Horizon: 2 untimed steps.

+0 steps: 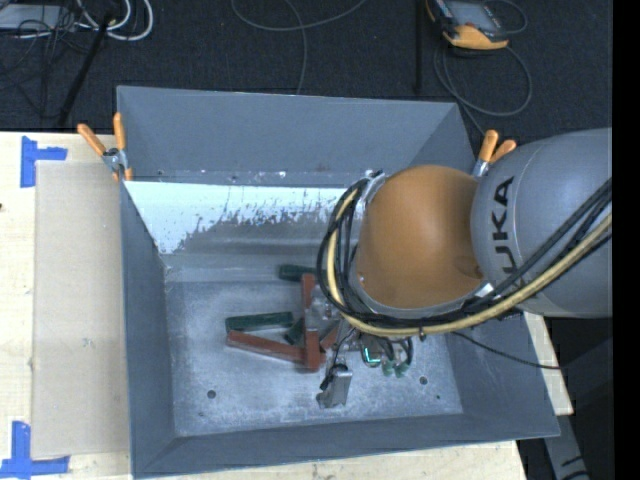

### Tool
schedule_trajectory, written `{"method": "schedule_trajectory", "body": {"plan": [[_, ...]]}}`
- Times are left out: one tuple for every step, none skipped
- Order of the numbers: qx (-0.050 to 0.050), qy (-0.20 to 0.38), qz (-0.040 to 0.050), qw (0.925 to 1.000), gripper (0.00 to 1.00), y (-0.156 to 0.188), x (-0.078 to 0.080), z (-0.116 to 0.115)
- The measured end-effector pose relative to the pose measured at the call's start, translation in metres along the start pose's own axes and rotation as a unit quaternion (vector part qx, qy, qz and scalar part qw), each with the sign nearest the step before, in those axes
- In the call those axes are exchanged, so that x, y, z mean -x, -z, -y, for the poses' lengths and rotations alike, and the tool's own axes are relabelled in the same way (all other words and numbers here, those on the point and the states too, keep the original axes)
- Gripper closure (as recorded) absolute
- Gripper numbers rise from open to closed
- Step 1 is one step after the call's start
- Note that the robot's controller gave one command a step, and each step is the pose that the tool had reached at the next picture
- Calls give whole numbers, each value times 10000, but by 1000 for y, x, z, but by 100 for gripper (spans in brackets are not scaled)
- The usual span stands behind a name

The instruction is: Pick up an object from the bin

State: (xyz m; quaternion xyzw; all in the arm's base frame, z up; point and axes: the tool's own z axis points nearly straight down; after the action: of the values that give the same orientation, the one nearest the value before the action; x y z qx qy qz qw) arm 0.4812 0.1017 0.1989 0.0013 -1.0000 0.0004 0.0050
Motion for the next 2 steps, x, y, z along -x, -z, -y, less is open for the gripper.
{"method": "schedule_trajectory", "body": {"plan": [[0,85,16,10000,0,-81,46,-18],[7,313,55,9995,0,-131,71,-55]]}}
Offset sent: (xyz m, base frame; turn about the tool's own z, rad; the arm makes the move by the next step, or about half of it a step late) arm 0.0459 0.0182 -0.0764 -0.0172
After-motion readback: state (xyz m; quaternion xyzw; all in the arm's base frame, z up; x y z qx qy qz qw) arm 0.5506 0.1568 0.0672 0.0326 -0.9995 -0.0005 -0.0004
